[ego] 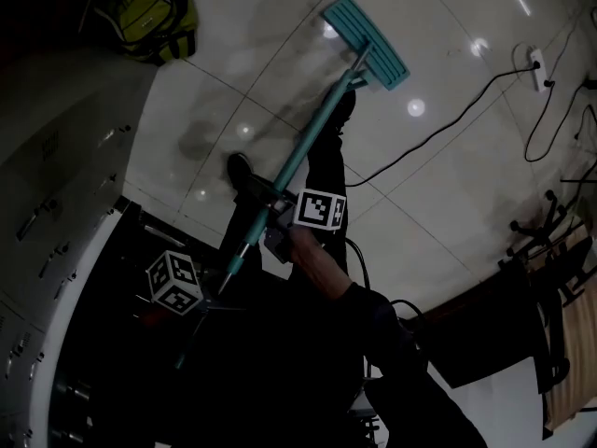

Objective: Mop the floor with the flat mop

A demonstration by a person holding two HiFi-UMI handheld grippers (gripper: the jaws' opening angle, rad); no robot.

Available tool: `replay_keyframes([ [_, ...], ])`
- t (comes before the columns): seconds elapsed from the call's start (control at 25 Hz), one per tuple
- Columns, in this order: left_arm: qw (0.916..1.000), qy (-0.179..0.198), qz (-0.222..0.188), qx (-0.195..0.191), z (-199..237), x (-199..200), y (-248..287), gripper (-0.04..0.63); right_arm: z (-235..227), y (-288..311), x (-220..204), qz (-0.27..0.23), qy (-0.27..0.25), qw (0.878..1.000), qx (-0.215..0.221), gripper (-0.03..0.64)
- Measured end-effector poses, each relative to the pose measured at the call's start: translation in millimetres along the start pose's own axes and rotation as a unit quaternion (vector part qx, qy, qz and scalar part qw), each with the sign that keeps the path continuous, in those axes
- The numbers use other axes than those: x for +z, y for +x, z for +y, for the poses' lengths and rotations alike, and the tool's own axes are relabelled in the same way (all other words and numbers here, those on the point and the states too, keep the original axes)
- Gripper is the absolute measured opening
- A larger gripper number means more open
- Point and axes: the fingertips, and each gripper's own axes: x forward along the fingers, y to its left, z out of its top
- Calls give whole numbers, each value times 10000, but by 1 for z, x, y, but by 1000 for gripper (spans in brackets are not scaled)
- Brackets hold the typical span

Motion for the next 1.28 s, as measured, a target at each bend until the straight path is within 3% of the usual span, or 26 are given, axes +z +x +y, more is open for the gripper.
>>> replay_keyframes([
  [0.32,9999,-133,-52,-58,31,-33,10,149,-45,13,-38,504,74,9985,-212,95],
  [0.64,9992,-103,-328,-213,43,4,9,149,-52,21,1,298,87,9990,-325,90],
  [0.92,9980,144,-545,-287,46,97,6,147,-29,12,101,-83,-108,9998,-130,86],
  [1.12,9970,300,-673,-249,42,193,6,147,-5,-6,196,-164,-313,9994,-24,86],
  [1.28,9952,351,-810,-433,31,280,9,148,15,-24,280,-263,-382,9989,91,87],
])
